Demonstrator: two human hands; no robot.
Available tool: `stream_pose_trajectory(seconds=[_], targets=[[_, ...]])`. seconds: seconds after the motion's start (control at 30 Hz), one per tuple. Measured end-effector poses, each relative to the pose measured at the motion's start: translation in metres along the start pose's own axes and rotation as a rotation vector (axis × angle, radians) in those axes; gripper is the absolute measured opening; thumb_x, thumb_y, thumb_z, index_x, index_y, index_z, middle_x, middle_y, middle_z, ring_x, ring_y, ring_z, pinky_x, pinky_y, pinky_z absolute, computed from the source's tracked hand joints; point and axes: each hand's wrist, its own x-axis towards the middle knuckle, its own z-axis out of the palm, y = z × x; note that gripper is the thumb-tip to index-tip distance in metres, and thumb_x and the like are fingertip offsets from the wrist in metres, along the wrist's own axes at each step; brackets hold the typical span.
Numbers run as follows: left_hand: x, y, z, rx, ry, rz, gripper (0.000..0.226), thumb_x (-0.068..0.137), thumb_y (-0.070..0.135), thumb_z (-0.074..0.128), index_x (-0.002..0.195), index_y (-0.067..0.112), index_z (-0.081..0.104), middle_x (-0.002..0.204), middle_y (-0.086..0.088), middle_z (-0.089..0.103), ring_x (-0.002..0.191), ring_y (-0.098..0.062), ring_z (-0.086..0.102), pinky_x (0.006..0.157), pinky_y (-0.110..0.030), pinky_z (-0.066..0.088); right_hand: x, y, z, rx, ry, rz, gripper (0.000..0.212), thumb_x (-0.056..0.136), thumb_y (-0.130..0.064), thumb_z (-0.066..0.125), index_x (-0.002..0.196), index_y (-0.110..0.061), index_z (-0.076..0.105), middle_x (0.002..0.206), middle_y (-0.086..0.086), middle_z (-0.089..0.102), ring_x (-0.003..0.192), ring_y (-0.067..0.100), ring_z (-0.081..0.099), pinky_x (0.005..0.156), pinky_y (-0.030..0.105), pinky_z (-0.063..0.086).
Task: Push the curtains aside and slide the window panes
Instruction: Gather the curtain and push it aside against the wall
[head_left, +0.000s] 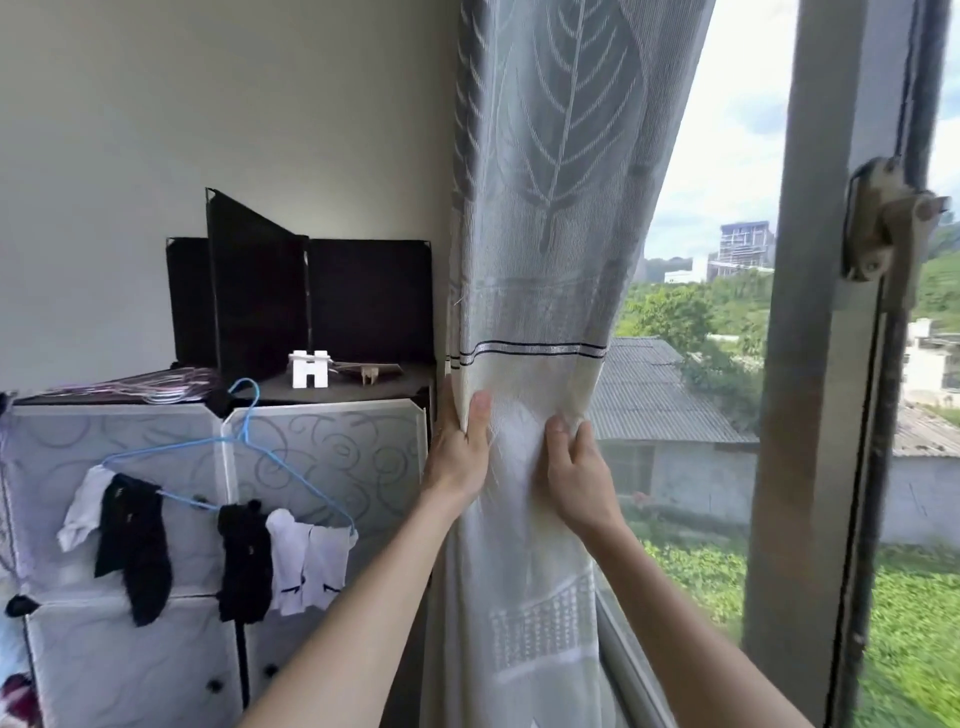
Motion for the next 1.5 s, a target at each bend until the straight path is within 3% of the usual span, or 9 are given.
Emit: stream_pose_trajectory(seconds=[0.2,0.33,0.5,0.67,0.8,1.0,1.17,1.33,1.5], targets=[[0.085,-0.045,0.016,-0.031,-0.006,-0.013,0.083,0.092,0.068,0.027,0.158,0.017,0.018,0.161,-0.004,0.029,0.131,-0.007,0.042,0.094,0.004,0.020,0.080,0.037,0.045,-0.031,0.042,-0.029,0.027,0.103,-0.045,0.036,0.102,-0.021,0.048,0.103,0.003,0.055,0.095,0.019,0.050,0.083,0.032,0.033],[0.134,-0.069,0.024,-0.029,0.000,0.022,0.097,0.079,0.078,0.022,0.158,0.020,0.017,0.162,-0.003,0.027,0.146,-0.022,0.030,0.112,-0.026,0.020,0.124,0.056,0.068,-0.042,0.072,-0.047,0.029,0.103,-0.044,0.036,0.111,-0.020,0.049,0.109,0.000,0.053,0.100,0.016,0.049,0.085,0.030,0.032],[0.191,-0.100,0.042,0.025,0.019,-0.011,0.102,0.075,0.081,0.016,0.158,0.021,0.013,0.161,-0.006,0.029,0.146,-0.024,0.028,0.108,-0.022,0.018,0.177,0.083,0.094,-0.033,0.069,-0.028,0.024,0.102,-0.047,0.035,0.111,-0.026,0.045,0.110,-0.003,0.052,0.100,0.015,0.048,0.087,0.030,0.032],[0.243,-0.128,0.066,0.153,0.127,-0.031,0.085,0.090,0.073,0.017,0.158,0.022,0.016,0.159,-0.011,0.033,0.149,-0.033,0.019,0.120,-0.042,0.007,0.228,0.109,0.115,-0.010,0.069,-0.045,0.022,0.103,-0.044,0.036,0.105,-0.024,0.044,0.105,-0.002,0.053,0.096,0.016,0.050,0.083,0.030,0.033],[0.290,-0.147,0.087,0.072,0.117,-0.018,0.074,0.097,0.062,0.024,0.158,0.021,0.017,0.158,-0.008,0.036,0.144,-0.034,0.032,0.118,-0.048,0.025,0.280,0.136,0.132,-0.022,0.074,-0.029,0.016,0.103,-0.047,0.034,0.105,-0.031,0.038,0.103,-0.005,0.052,0.091,0.014,0.049,0.079,0.030,0.033],[0.351,-0.177,0.117,0.174,0.188,-0.071,0.074,0.096,0.065,0.019,0.157,0.024,0.017,0.157,-0.008,0.037,0.143,-0.032,0.035,0.114,-0.052,0.029,0.352,0.176,0.154,0.019,0.023,-0.013,0.029,0.101,-0.053,0.033,0.118,-0.031,0.042,0.102,-0.012,0.057,0.085,0.004,0.052,0.075,0.028,0.035],[0.410,-0.207,0.134,0.296,0.274,-0.128,0.073,0.093,0.069,0.019,0.150,0.027,0.035,0.150,-0.004,0.041,0.140,-0.030,0.035,0.113,-0.058,0.025,0.413,0.208,0.178,0.025,0.017,-0.010,0.020,0.101,-0.051,0.035,0.116,-0.038,0.040,0.094,-0.026,0.053,0.079,-0.011,0.049,0.063,0.005,0.038],[0.458,-0.228,0.152,0.340,0.296,-0.226,0.068,0.092,0.071,0.018,0.148,0.037,0.037,0.150,-0.003,0.041,0.141,-0.030,0.034,0.111,-0.066,0.019,0.466,0.232,0.203,0.043,0.034,0.005,0.023,0.102,-0.046,0.035,0.115,-0.028,0.044,0.095,-0.020,0.055,0.084,0.006,0.053,0.066,0.020,0.036],[0.496,-0.242,0.171,0.341,0.331,-0.365,0.056,0.097,0.065,0.026,0.149,0.046,0.030,0.146,-0.008,0.049,0.136,-0.041,0.041,0.108,-0.076,0.003,0.512,0.251,0.220,0.020,-0.007,0.052,0.044,0.102,-0.048,0.033,0.137,-0.021,0.041,0.112,0.000,0.057,0.106,0.024,0.054,0.084,0.028,0.031]])
